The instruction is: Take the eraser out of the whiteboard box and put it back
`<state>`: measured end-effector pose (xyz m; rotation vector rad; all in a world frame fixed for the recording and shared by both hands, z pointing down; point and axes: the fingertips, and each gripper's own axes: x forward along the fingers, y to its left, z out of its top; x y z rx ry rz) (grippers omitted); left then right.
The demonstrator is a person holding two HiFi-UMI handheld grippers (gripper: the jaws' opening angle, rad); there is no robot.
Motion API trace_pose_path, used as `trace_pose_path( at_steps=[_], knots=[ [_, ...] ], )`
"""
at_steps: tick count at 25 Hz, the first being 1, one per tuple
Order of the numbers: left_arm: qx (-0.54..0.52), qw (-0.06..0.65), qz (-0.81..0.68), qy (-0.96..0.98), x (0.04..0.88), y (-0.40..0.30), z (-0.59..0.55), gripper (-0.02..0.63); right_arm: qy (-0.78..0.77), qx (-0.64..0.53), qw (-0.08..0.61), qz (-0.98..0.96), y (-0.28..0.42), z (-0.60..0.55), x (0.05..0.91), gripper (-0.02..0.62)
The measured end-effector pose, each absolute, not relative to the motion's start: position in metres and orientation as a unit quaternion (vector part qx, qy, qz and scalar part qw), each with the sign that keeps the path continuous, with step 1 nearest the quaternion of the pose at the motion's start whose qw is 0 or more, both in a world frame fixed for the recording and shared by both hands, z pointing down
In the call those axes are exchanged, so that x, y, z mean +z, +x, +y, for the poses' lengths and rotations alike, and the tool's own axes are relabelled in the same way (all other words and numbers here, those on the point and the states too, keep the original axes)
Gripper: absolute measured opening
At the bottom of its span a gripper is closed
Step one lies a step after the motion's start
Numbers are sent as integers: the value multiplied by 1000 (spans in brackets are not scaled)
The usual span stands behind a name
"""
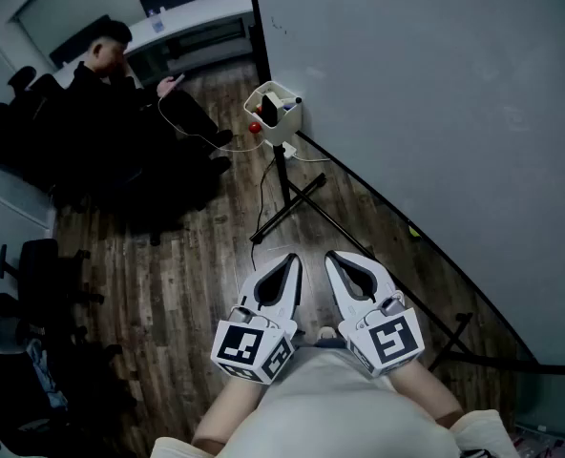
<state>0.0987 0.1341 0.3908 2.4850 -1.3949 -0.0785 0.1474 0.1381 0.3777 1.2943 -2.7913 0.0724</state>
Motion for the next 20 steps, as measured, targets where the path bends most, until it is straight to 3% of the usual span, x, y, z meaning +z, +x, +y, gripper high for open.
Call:
trace_pose_path(
  at_steps=[20],
  knots=[
    [-32,130,-513,848,390,128,137,4,392,27,19,-919,173,142,380,5]
  ],
)
